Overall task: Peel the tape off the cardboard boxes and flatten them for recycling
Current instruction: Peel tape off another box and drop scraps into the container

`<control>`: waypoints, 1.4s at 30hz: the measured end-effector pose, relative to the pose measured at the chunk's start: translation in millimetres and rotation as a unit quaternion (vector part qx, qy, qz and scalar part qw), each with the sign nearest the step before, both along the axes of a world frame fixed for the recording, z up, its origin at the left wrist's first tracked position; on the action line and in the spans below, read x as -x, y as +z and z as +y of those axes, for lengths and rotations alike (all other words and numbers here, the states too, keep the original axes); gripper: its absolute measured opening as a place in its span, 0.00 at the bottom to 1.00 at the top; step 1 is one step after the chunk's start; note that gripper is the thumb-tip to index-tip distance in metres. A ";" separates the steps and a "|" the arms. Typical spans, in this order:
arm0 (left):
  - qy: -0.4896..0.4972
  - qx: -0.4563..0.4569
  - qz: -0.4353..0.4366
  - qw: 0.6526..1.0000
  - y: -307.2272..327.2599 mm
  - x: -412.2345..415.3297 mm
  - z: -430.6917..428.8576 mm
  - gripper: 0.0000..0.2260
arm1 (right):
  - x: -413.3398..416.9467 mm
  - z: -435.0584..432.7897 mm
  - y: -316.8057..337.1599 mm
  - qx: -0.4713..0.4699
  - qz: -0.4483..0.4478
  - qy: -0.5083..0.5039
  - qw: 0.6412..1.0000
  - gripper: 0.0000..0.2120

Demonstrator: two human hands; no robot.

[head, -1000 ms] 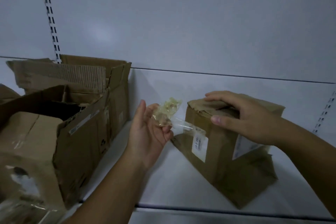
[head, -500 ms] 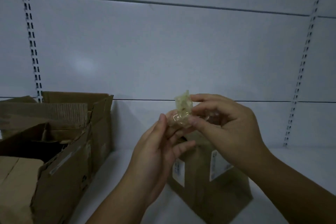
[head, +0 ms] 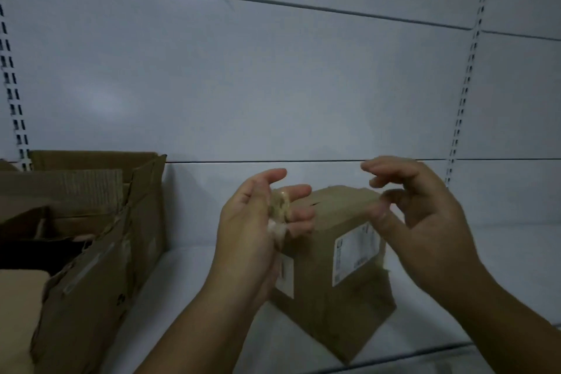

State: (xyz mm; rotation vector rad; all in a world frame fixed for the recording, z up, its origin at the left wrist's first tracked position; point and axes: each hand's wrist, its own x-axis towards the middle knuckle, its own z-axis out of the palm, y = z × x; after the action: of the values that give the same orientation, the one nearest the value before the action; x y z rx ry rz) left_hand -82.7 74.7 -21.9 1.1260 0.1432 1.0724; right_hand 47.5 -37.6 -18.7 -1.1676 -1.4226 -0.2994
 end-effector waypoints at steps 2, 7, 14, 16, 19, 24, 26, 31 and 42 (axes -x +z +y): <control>0.033 0.003 0.031 0.999 -1.0 -6.5 -5.5 0.13 | -1.1 -8.5 -3.3 0.025 -0.012 0.010 1.000 0.18; -0.106 0.043 0.120 0.986 -10.8 -33.9 -37.4 0.29 | 4.3 -19.9 -26.1 0.021 -0.148 -0.085 0.985 0.13; -0.473 0.132 0.092 0.866 -48.5 -72.3 -74.2 0.30 | -34.4 -93.8 -50.8 0.146 0.015 -0.168 0.975 0.12; -0.517 0.140 0.108 0.838 -60.9 -84.5 -93.2 0.36 | -45.1 -119.6 -63.0 0.182 0.068 -0.159 0.968 0.07; -0.536 0.176 0.151 0.811 -84.0 -107.9 -130.5 0.35 | -59.5 -159.6 -83.3 0.201 0.177 -0.141 0.953 0.06; -0.545 0.122 0.258 0.789 -138.8 -131.2 -175.2 0.11 | -98.9 -227.1 -123.7 0.303 0.356 -0.018 0.884 0.16; -0.510 0.070 0.303 0.802 -161.3 -140.2 -180.4 0.08 | -116.7 -242.8 -144.9 0.349 0.376 -0.015 0.858 0.16; -0.353 0.075 0.369 0.856 -207.8 -178.5 -172.7 0.03 | -166.9 -268.8 -197.4 0.289 0.532 0.062 0.793 0.23; -0.223 0.170 0.453 0.846 -275.2 -272.2 -213.6 0.08 | -217.4 -248.4 -291.0 0.345 0.415 -0.134 0.831 0.07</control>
State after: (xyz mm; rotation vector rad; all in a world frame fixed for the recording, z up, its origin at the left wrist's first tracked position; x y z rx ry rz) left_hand 189.5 -138.9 -297.2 1.1770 0.7502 0.0215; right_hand 264.8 -285.9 -309.8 -1.7903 -0.5626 0.5508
